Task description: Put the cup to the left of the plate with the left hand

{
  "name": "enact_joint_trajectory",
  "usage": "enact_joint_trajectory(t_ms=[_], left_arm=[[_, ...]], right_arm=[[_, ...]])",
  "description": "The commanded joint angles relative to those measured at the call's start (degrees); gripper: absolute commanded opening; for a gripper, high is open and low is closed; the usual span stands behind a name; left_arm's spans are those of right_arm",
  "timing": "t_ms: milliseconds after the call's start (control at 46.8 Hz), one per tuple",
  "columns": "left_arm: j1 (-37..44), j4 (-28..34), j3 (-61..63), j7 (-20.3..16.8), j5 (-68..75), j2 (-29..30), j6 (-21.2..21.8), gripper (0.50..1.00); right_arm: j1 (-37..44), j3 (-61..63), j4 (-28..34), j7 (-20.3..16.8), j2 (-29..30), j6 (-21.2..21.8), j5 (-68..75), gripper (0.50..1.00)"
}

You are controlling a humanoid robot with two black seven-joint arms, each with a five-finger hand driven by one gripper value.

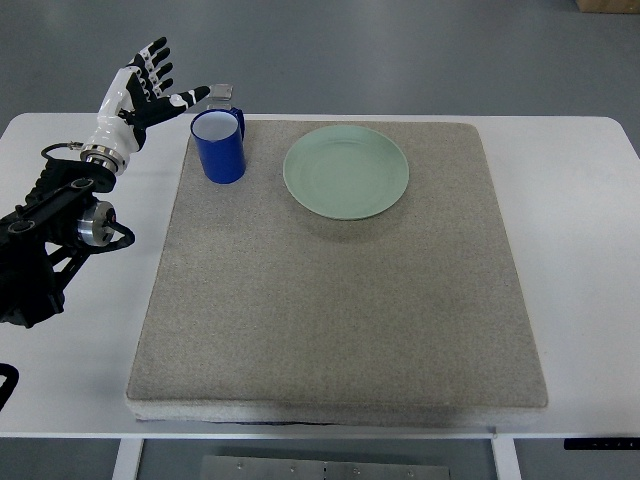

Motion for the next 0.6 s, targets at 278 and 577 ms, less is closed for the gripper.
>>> enact_joint_trajectory(t_ms=[278, 577], left_arm=[[-4.3, 1.3, -7.4, 1.8, -14.1, 1.4, -9.7, 0.996], [-7.8, 5.9, -7.2, 12.6, -27.5, 1.3, -10.5, 0.996]], right_arm=[[0.0, 0.0, 0.0, 0.0, 0.0, 0.1, 0.0, 0.934], [0.0, 0.0, 0.0, 0.0, 0.0, 0.1, 0.0, 0.934]])
